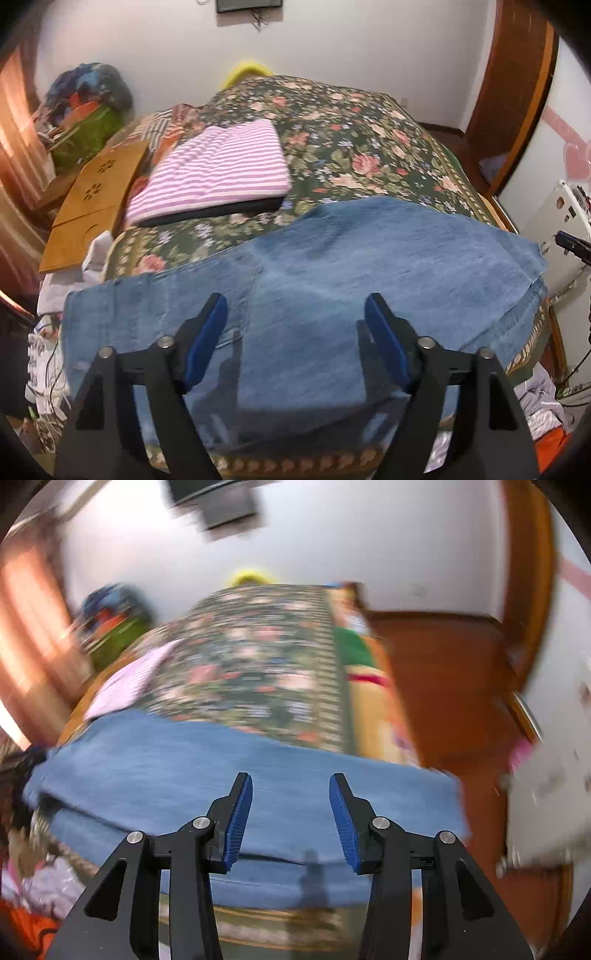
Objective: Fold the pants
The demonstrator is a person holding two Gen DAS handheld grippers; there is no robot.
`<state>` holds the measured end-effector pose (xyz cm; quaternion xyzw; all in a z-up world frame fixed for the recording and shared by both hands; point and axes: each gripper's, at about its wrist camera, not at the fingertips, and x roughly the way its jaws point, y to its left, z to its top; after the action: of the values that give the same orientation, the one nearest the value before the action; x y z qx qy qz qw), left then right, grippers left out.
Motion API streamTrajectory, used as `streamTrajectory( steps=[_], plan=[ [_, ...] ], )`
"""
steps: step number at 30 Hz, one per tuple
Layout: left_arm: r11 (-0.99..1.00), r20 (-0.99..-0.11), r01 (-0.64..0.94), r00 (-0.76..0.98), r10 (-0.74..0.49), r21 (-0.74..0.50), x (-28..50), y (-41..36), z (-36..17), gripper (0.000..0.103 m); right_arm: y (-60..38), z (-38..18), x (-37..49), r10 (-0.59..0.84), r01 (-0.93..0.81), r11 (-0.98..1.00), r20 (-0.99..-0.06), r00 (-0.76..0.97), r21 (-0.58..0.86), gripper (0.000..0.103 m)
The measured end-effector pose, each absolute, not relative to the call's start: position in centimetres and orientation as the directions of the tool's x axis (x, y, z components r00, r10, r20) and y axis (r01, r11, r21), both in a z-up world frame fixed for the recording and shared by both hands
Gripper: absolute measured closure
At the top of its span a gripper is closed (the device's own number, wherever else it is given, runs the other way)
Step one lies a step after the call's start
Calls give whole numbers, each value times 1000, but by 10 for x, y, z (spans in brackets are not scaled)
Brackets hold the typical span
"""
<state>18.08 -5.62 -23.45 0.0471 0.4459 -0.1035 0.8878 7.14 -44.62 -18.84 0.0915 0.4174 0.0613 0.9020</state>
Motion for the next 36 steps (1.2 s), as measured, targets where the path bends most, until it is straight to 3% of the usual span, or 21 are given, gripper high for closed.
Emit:
streamTrajectory(
  steps=[2,8,11,21,22,23,24,27,29,31,36],
  plan=[
    [976,-803,216,579,-143,-18,170,-44,-235,16,-406,-183,77,242,-143,970,-735,633,196,53],
    [970,-813,241,560,-159,-23,142,-25,-248,15,-308,-182,77,349,-387,913,-737,578,128,47],
    [964,-815,262,551,-180,-36,130,-18,-258,14,-269,-185,72,400,-481,868,-745,533,122,40],
    [971,-822,235,547,-161,-34,127,-9,-296,14,-199,-213,84,404,-592,803,-793,457,68,38],
    [972,-816,234,555,-160,-32,128,-10,-296,16,-196,-213,87,404,-590,805,-790,461,67,38],
    [971,-811,236,561,-166,-36,129,-9,-296,23,-194,-214,89,412,-588,805,-787,460,79,38],
    [970,-806,240,566,-174,-41,130,-9,-296,28,-193,-214,93,424,-589,803,-785,451,95,43],
    [966,-789,253,583,-193,-50,131,-11,-293,45,-189,-213,99,458,-591,794,-780,426,144,72],
    [963,-774,265,600,-201,-45,130,-13,-287,62,-186,-213,100,475,-591,789,-776,415,166,77],
    [960,-756,277,622,-203,-31,128,-17,-280,67,-186,-210,100,494,-599,781,-763,418,178,88],
    [953,-720,302,657,-224,-21,121,-15,-258,76,-189,-199,94,533,-621,757,-740,410,202,92]
  ],
)
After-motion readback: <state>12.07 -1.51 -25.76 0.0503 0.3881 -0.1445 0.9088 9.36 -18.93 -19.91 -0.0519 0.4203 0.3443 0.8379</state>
